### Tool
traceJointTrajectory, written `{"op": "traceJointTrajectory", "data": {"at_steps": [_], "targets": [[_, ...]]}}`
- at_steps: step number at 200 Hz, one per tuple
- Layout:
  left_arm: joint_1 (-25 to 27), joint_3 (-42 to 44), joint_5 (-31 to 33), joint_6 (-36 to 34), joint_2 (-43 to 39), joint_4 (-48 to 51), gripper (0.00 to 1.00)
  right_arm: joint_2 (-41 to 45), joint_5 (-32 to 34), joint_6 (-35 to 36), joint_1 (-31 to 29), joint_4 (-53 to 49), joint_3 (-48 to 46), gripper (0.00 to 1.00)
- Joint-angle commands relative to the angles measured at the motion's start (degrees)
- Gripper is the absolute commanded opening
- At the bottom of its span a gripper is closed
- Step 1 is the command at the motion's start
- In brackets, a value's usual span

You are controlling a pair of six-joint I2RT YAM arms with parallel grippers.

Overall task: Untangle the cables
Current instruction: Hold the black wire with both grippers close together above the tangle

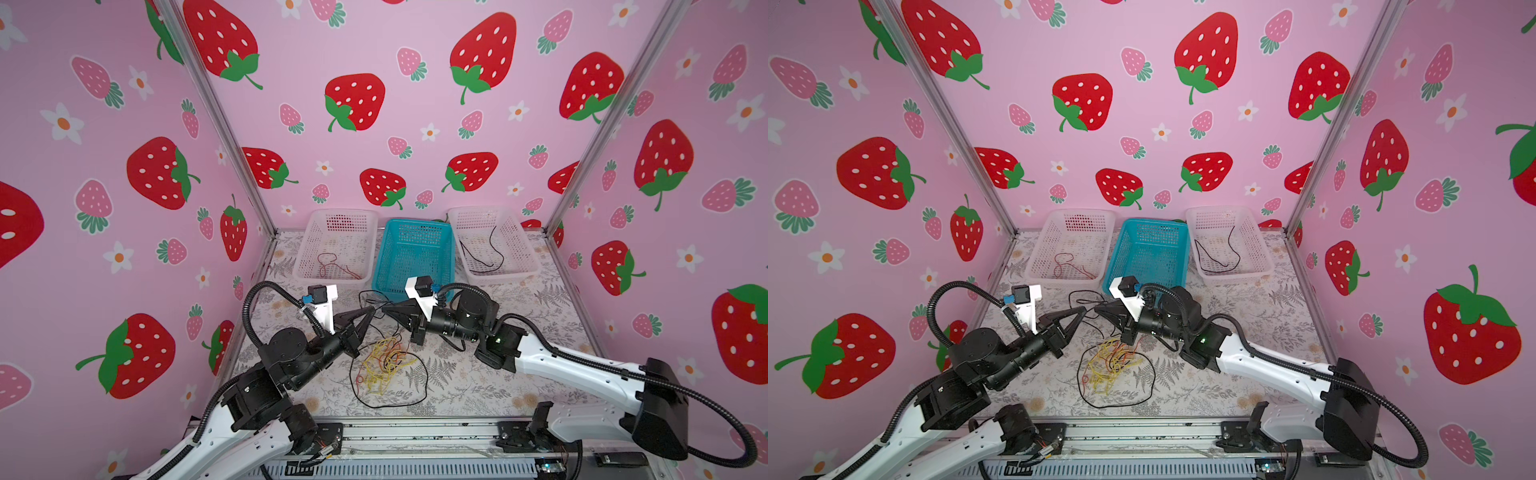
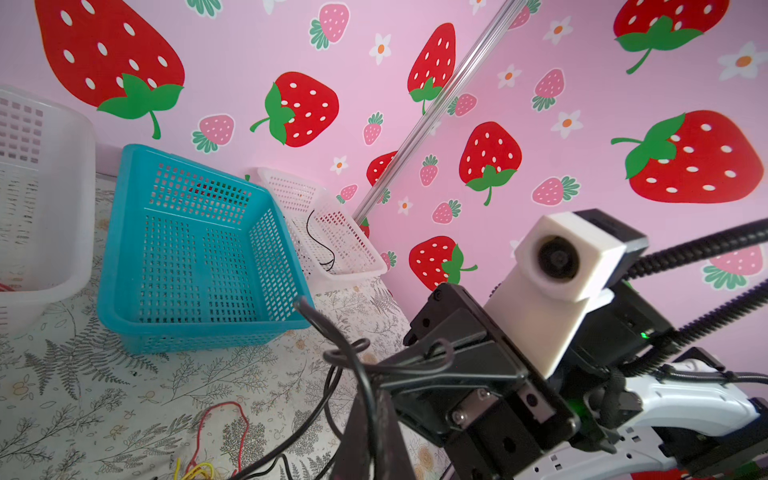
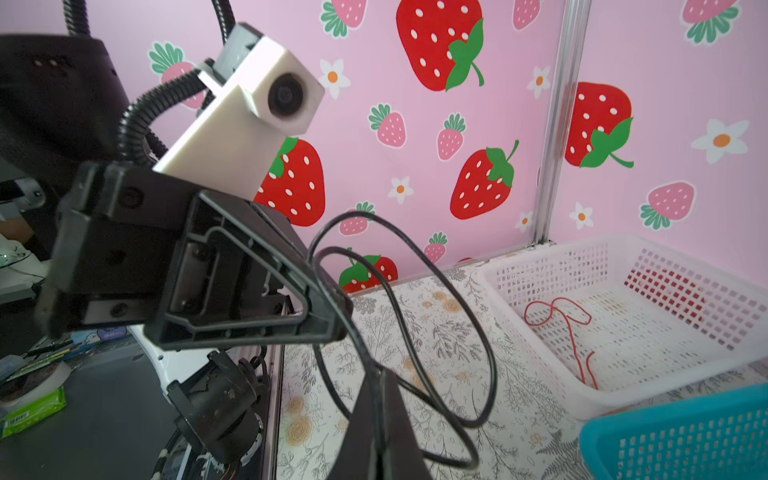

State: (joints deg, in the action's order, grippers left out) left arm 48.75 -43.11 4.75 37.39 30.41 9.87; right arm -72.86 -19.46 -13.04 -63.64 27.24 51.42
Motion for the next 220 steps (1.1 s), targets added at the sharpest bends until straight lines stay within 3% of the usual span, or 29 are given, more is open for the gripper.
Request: {"op": "traceJointTrajectory", "data": {"at_steps": [1,33,57,96,220], "targets": [[-0.2,1.3,-1.4,3.2,-0.4,-4.1,0.0,0.0,0.1,-1.6,-0.3,4.4,-1.2,0.12],[-0.1,2.8,-1.4,5.2,-0.9,-5.0,0.0,0.6,-0.5,-2.7,-0.3,8.0,-4.2,0.31],[-0.1,2.6,-1.5,5.7,-0.3,-4.9,0.0,0.3,-4.2,-3.4,-0.3,9.7,-5.3,0.39],[-0.2,1.8,-0.9,6.0,1.0,-4.9,0.0,-0.9,-5.3,-3.7,-0.3,10.3,-6.4,0.43],[-0.1,0.7,-1.9,9.1,2.3,-4.7,0.0,-4.4,14.2,3.8,-2.7,3.2,-5.2,0.49]]}}
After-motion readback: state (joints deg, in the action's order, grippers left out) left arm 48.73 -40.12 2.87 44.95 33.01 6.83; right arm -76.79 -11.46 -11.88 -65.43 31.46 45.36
